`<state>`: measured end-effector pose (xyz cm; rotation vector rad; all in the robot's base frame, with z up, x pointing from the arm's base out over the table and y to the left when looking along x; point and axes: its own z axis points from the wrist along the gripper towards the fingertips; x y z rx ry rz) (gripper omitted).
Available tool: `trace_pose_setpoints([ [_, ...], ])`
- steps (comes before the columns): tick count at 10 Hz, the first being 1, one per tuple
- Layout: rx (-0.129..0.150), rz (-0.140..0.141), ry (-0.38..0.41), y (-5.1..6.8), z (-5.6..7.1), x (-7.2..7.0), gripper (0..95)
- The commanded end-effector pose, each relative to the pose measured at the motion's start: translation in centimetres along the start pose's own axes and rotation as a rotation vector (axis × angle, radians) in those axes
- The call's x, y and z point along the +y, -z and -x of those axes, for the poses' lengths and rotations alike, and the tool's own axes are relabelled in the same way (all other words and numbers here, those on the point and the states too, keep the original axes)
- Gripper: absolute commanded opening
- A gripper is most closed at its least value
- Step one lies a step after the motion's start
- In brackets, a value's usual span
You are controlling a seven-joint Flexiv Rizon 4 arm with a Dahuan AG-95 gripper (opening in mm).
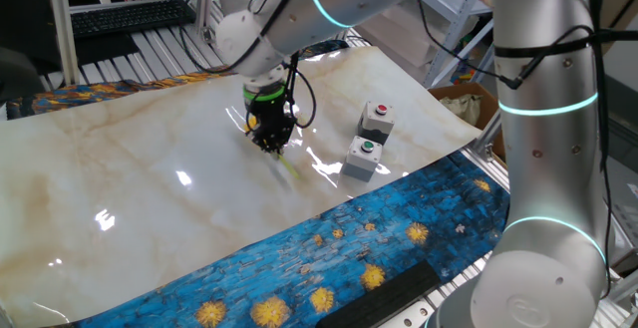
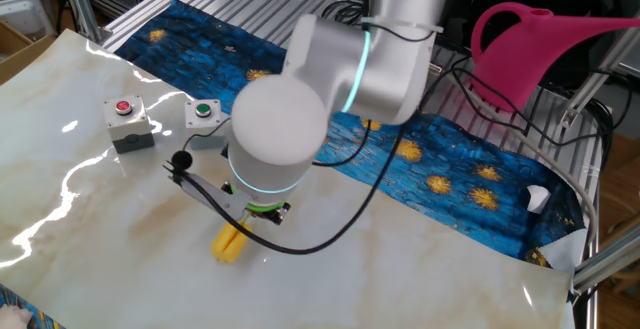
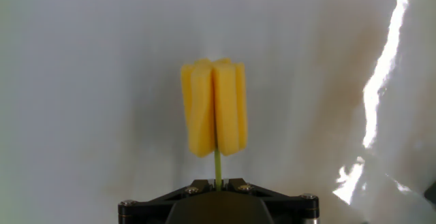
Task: Scrub the table with a brush
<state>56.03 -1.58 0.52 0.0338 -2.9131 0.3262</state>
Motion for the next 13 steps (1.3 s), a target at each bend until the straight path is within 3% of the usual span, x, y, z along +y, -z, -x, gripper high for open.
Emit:
trace_pose_setpoints([
  [1, 0.020, 0.017, -0.021, 0.2, 0.0, 1.7, 0.0],
  [3, 0.050, 0.036, -0.053, 1.3, -0.3, 4.2, 0.0],
  [4, 0.059, 0.042, -0.060, 1.6, -0.3, 4.6, 0.0],
  [5, 0.077, 0.053, -0.087, 2.6, -0.8, 6.1, 0.0],
  [7, 0.089, 0.090, -0.121, 3.8, -1.7, 7.8, 0.0],
  [9, 0.089, 0.153, -0.138, 4.4, -2.2, 8.6, 0.0],
  [10, 0.030, 0.222, -0.098, 4.7, -2.2, 8.5, 0.0],
  [11, -0.036, 0.264, -0.083, 5.3, -2.3, 8.1, 0.0],
  [13, -0.084, 0.274, -0.074, 7.2, -2.7, 6.7, 0.0],
])
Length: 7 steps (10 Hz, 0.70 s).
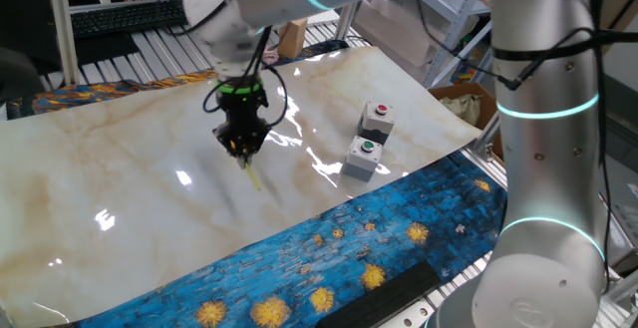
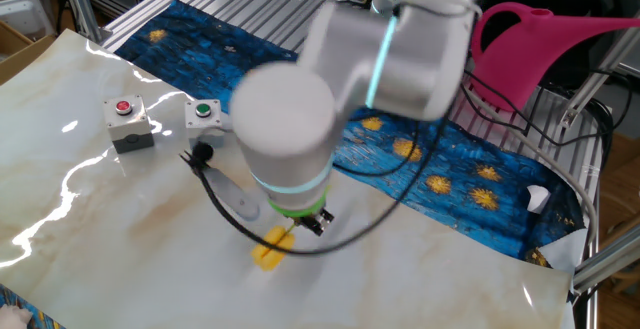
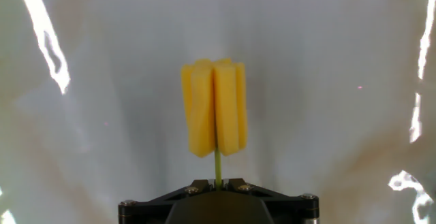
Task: Scrub the table with a brush
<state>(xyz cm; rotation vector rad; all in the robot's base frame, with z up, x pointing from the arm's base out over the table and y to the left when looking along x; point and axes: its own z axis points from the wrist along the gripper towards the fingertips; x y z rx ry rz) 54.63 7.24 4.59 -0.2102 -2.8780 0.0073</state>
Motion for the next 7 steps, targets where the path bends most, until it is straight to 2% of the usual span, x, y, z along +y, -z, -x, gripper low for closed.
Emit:
trace_pose_setpoints([
  [1, -0.170, 0.032, 0.086, 3.4, -0.9, -1.5, 0.0],
  [2, -0.180, 0.019, 0.103, 4.4, -1.0, -2.4, 0.0],
  [3, -0.196, 0.019, 0.112, 4.7, -0.9, -3.1, 0.0],
  [4, -0.242, 0.022, 0.121, 4.5, -0.4, -3.9, 0.0],
  [5, -0.277, 0.012, 0.132, 4.3, 0.0, -4.6, 0.0],
  [6, -0.298, 0.015, 0.145, 4.1, 0.5, -5.4, 0.0],
  [7, -0.306, 0.024, 0.154, 4.0, 1.1, -6.3, 0.0],
])
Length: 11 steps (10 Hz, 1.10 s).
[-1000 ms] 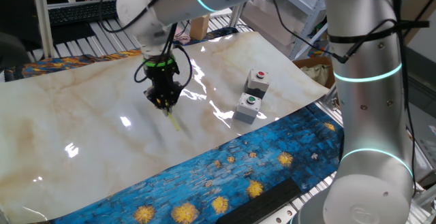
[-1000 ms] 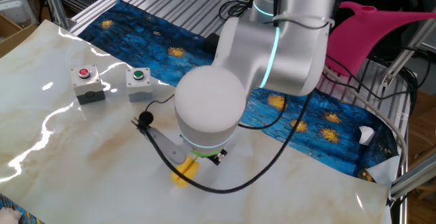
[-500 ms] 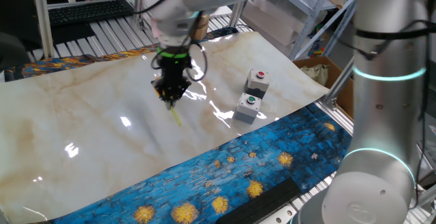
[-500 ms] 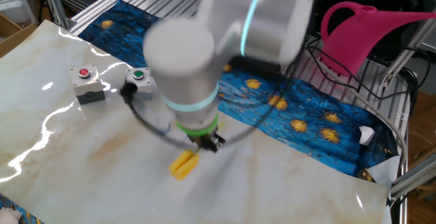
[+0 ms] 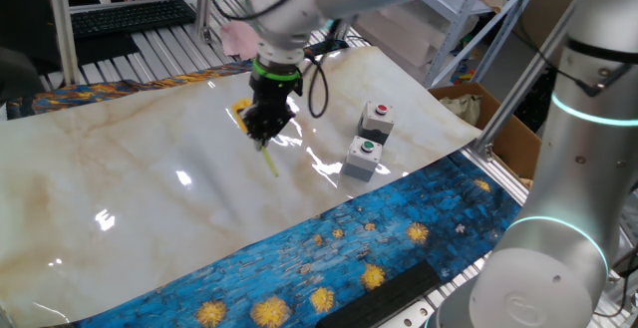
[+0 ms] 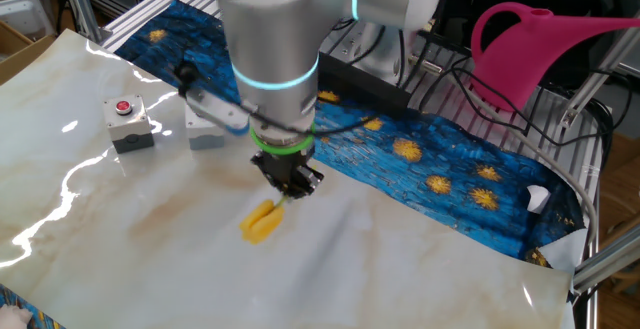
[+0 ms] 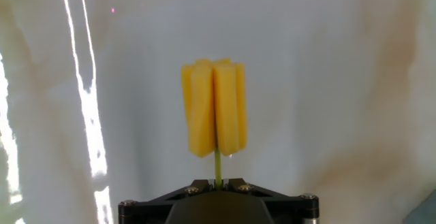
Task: Scrub the table with a brush
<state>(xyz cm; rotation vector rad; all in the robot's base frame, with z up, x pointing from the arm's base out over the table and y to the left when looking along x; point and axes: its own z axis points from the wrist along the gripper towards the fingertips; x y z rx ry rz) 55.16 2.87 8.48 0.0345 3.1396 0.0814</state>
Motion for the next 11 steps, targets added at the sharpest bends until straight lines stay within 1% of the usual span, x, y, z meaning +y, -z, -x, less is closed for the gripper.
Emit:
trace_pose_setpoints([
  [1, -0.052, -0.030, 0.033, -0.2, 1.1, -2.6, 0.0],
  [2, -0.052, -0.030, 0.038, -0.4, 1.5, -2.9, 0.0],
  [3, -0.047, -0.026, 0.038, -0.9, 1.8, -3.0, 0.0],
  [4, -0.031, -0.027, 0.033, -1.7, 1.9, -2.9, 0.0],
  [5, -0.014, -0.024, 0.034, -2.2, 1.9, -2.9, 0.0],
  [6, -0.012, -0.017, 0.034, -2.7, 1.9, -2.9, 0.0],
  [7, -0.012, -0.020, 0.034, -2.9, 1.9, -2.9, 0.0],
  [8, 0.003, -0.033, 0.035, -3.2, 1.9, -2.9, 0.0],
  [10, 0.013, -0.029, 0.029, -3.8, 1.9, -2.9, 0.0],
  [11, 0.013, -0.030, 0.020, -4.0, 1.9, -2.9, 19.0],
])
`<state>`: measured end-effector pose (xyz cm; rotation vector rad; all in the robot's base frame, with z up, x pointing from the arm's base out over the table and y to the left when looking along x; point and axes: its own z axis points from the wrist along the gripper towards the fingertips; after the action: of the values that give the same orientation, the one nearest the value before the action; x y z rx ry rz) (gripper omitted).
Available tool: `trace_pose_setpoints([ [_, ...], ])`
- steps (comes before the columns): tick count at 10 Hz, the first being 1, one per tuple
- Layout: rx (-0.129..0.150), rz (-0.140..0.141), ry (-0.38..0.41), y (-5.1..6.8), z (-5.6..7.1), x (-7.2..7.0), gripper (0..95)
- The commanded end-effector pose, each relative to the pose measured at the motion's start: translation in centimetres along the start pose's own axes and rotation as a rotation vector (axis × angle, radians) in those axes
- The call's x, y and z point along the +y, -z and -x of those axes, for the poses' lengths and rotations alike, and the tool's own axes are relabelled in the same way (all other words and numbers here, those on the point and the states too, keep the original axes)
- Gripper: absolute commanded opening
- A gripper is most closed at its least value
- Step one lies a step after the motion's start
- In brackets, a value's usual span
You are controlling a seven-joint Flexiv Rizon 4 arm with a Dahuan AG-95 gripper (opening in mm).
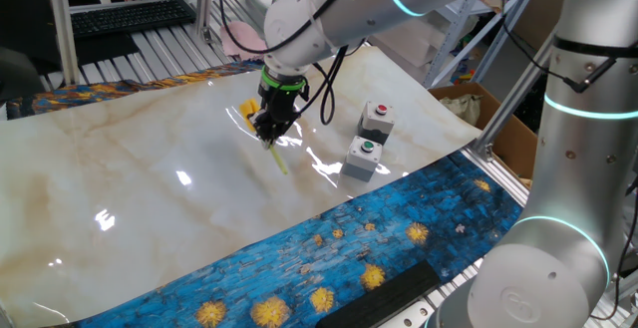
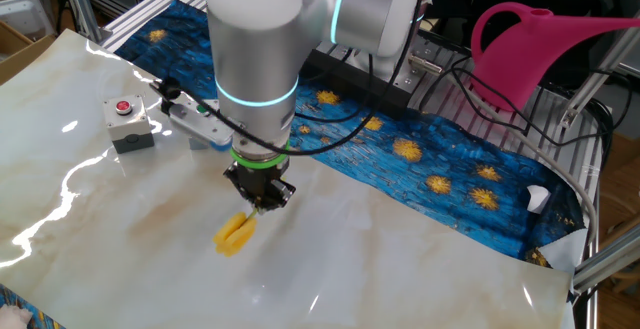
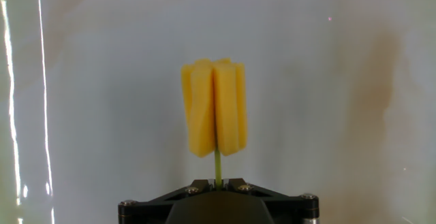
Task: Scrub the table with a brush
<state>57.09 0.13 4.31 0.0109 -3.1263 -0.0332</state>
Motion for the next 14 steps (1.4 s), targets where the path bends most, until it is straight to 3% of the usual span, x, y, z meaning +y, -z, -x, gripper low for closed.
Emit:
trace_pose_setpoints([
  [1, 0.000, 0.000, -0.018, -0.02, -0.07, -0.02, 19.0],
  [2, 0.004, 0.000, -0.031, -0.08, -0.07, -0.05, 19.0],
  [4, 0.010, -0.001, -0.045, -0.09, -0.07, -0.05, 57.0],
  [10, 0.034, 0.011, -0.042, -0.09, -0.06, -0.06, 57.0],
  [11, 0.035, 0.012, -0.042, -0.09, -0.06, -0.06, 38.0],
  [14, 0.038, 0.008, -0.048, -0.07, -0.06, -0.06, 38.0],
])
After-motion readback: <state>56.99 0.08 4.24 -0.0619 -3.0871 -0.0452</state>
